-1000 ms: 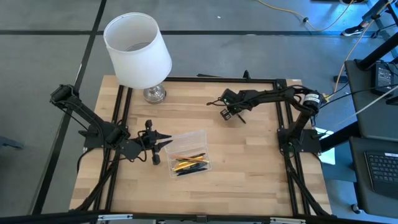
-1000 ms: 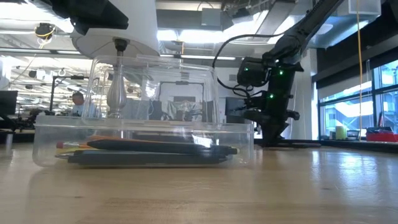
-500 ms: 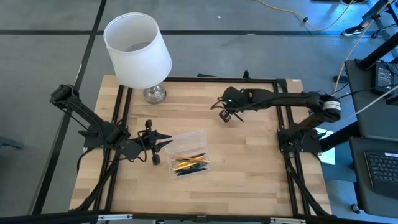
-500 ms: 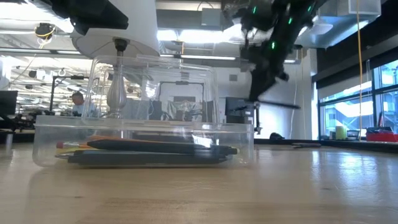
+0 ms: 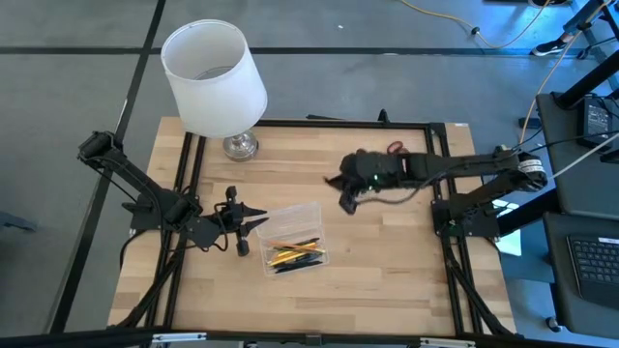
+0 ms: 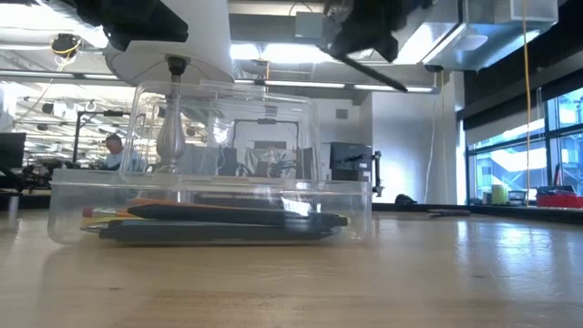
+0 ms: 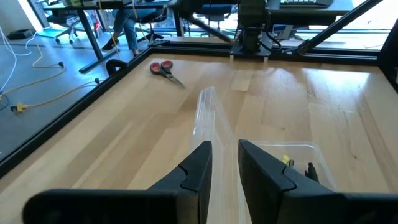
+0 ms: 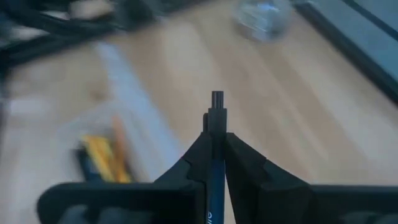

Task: Pick & place school supplies into a supply box
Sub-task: Put the black pen into the transparent supply box

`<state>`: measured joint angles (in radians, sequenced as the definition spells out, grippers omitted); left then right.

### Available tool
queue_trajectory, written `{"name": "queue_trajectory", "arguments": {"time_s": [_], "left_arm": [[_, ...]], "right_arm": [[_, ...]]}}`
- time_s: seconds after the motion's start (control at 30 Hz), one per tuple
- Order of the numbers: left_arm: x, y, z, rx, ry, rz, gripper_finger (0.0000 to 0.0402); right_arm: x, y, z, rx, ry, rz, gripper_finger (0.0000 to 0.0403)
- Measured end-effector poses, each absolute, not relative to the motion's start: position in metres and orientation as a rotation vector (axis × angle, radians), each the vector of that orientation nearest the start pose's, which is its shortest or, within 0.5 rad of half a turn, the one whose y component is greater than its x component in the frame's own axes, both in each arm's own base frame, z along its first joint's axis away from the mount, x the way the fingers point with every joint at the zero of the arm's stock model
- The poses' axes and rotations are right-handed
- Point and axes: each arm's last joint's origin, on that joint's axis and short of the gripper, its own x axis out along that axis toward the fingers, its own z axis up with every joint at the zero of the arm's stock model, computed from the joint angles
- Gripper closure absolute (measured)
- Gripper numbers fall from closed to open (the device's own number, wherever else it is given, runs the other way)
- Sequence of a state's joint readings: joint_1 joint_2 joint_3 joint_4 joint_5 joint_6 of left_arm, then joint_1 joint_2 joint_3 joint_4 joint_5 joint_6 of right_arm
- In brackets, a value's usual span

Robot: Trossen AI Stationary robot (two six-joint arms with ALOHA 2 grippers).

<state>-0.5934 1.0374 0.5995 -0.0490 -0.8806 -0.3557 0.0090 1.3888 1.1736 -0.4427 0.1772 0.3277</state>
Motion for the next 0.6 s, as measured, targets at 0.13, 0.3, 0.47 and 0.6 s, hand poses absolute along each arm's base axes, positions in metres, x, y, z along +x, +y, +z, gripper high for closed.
{"name": "queue_trajectory", "arguments": {"time_s": [0.13, 0.3, 0.47, 0.6], "left_arm": [[0.186, -0.099, 0.241, -0.021, 0.305, 0.339, 0.0329], [0.186, -0.099, 0.241, -0.021, 0.305, 0.339, 0.0329], [0.186, -0.098, 0.241, -0.02, 0.305, 0.339, 0.0329], [0.186, -0.099, 0.241, -0.02, 0.306, 0.34, 0.0329]], "right_arm": [[0.309, 0.025, 0.309, 0.239, 0.588, -0.164, 0.0361], [0.319, 0.057, 0.307, 0.182, 0.516, -0.044, 0.036], [0.34, 0.085, 0.295, 0.131, 0.431, 0.076, 0.036], [0.361, 0.1, 0.267, 0.055, 0.425, 0.118, 0.036]]}}
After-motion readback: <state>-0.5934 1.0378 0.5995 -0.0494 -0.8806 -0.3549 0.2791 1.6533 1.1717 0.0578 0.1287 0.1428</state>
